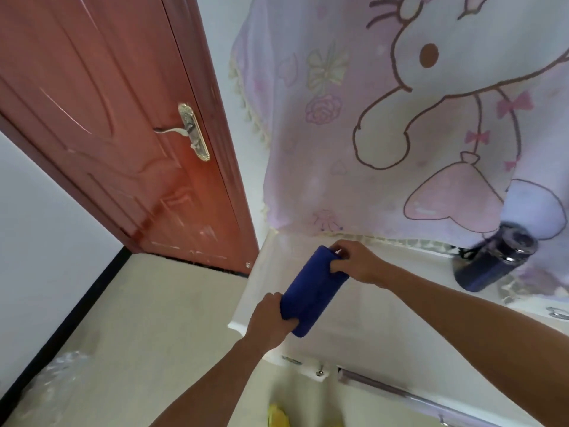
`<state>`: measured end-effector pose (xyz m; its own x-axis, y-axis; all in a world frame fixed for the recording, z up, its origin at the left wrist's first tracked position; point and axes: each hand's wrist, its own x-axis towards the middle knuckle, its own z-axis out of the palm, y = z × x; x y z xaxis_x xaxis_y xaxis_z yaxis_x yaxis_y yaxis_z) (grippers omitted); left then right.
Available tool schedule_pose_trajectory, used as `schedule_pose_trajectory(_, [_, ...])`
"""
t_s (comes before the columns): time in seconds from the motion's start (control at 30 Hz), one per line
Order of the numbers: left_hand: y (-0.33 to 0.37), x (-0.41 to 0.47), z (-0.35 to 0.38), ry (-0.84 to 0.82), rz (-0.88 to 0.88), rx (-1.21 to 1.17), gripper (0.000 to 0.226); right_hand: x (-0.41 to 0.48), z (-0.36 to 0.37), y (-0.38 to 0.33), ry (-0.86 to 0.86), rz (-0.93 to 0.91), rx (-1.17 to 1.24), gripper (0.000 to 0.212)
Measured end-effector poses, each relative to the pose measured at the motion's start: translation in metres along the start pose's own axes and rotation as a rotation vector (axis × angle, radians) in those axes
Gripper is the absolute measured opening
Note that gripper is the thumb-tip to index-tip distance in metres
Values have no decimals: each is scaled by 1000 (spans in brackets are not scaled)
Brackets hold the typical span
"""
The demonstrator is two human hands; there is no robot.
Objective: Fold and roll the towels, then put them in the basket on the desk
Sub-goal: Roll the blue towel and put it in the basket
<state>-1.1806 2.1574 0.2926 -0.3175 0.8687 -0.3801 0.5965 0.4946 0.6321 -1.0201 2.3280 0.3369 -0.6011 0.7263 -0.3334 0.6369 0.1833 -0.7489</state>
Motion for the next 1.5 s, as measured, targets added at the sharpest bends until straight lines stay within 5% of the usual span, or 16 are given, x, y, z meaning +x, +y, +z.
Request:
schedule_pose_trajectory(0.3, [-23, 84, 10, -67, -151, -77, 39, 128, 28, 11, -40, 300, 236, 29])
schedule_pose_trajectory(0.43, [-34, 102, 11, -141, -75, 0, 22, 155, 43, 16, -142, 415, 299, 29])
schedule_pose_trajectory(0.7, [-50, 102, -3, -126, 67, 145, 21, 165, 39, 22, -349, 536, 395, 29])
schedule_pose_trajectory(0.87, [-45, 98, 0, -99, 96, 233, 24, 170, 76, 30, -138, 546, 419, 31])
schedule_pose_trajectory(1.07, [-35, 113, 6, 81, -132, -155, 75, 156, 58, 7, -176, 312, 431, 25])
schedule_pose_trajectory(1.17, [-29, 120, -2, -67, -274, -517, 97, 152, 32, 1, -227, 320, 548, 20])
schedule_pose_trajectory(1.37, [-17, 117, -8, -234, -363, -927, 50, 154, 23, 12, -163, 367, 582, 17])
schedule_pose_trajectory(1.5, [-23, 106, 1, -102, -399, -683, 51, 155, 58, 29, -27, 218, 191, 15])
